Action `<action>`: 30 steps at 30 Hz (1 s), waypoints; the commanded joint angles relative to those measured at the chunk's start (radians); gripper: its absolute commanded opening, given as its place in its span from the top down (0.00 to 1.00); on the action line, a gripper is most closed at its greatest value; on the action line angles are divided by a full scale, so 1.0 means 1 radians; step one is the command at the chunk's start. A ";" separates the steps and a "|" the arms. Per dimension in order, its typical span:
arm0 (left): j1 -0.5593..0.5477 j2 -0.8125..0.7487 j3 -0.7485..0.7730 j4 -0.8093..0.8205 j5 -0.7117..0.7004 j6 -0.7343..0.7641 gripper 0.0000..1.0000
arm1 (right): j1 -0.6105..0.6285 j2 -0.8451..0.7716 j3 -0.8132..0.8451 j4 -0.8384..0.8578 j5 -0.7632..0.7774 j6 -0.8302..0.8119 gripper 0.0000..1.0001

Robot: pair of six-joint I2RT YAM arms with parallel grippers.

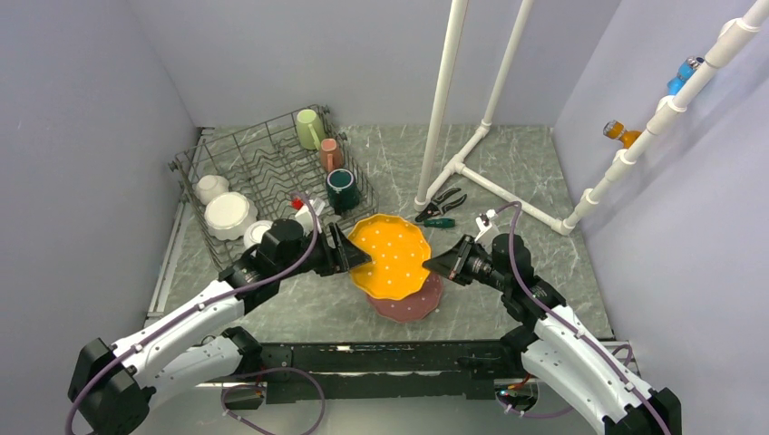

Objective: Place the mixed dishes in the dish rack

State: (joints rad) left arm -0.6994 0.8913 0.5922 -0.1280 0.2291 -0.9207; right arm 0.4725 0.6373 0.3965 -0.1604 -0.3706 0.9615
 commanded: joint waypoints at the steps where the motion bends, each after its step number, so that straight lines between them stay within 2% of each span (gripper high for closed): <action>1: 0.007 0.005 -0.015 0.174 0.091 -0.055 0.32 | -0.003 -0.039 0.020 0.206 -0.065 0.055 1.00; 4: 0.013 -0.001 -0.026 0.190 0.092 -0.061 0.37 | -0.003 -0.037 0.022 0.204 -0.067 0.051 1.00; 8: 0.027 -0.009 -0.016 0.133 0.067 -0.061 0.42 | -0.003 -0.037 0.026 0.201 -0.063 0.046 1.00; 13: 0.051 -0.028 0.013 -0.004 -0.005 -0.042 0.34 | -0.003 -0.028 0.028 0.202 -0.070 0.038 1.00; 18: 0.072 0.016 0.066 -0.047 0.024 0.012 0.32 | -0.003 -0.015 0.025 0.213 -0.080 0.034 1.00; 30: 0.079 0.130 0.174 -0.112 0.121 0.123 0.46 | -0.003 -0.001 0.040 0.195 -0.072 -0.003 1.00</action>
State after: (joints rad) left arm -0.6247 0.9920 0.7052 -0.2146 0.2928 -0.8524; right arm 0.4717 0.6525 0.3920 -0.1558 -0.3950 0.9409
